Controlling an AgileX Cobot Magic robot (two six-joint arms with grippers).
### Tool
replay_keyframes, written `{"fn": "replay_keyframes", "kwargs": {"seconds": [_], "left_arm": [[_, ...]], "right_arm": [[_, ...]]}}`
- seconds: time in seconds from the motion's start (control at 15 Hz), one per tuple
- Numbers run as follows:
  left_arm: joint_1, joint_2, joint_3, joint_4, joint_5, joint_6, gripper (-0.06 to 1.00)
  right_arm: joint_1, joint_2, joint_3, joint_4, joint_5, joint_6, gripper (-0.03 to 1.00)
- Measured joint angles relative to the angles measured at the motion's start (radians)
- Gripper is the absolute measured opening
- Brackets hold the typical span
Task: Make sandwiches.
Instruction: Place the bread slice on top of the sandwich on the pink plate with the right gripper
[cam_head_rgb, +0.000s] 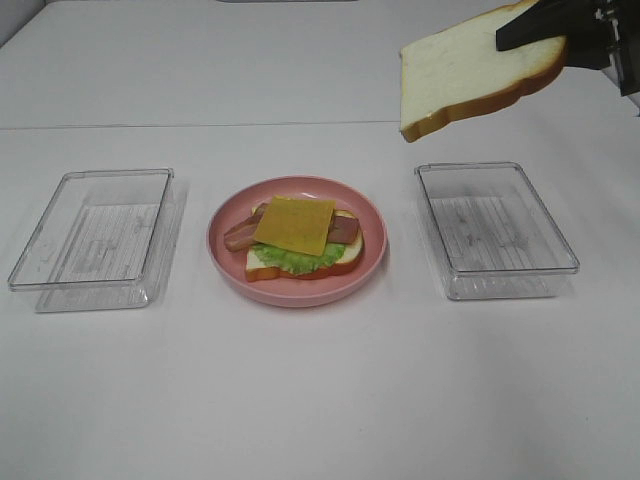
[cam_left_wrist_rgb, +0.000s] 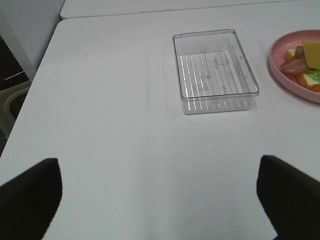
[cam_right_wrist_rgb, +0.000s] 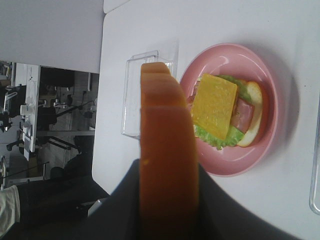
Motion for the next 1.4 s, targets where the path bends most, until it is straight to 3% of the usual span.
{"fn": "replay_keyframes", "kwargs": {"seconds": [0.2,0.27,0.53,0.87,1.4], "left_arm": [[0.0,0.0,0.0,0.0,0.0,0.0,0.98],[0.0,0.0,0.0,0.0,0.0,0.0,0.98],[0.0,0.0,0.0,0.0,0.0,0.002,0.98],[0.0,0.0,0.0,0.0,0.0,0.003,0.98],[0.0,0.0,0.0,0.0,0.0,0.003,0.98]], "right_arm": [[0.103,0.048,0.0,0.018,-0.071,-0.007,0.23],[0.198,0.127,-0.035,0.032,-0.088,-0.008,0.23],[0.339,0.334,-0.205,0.031,-0.069,-0.009,0.23],[0.356,0.488,-0.364,0.031,-0.042,0.003,0.23],[0.356,0.577,-0.369,0.028,-0.102,0.027,0.23]]}}
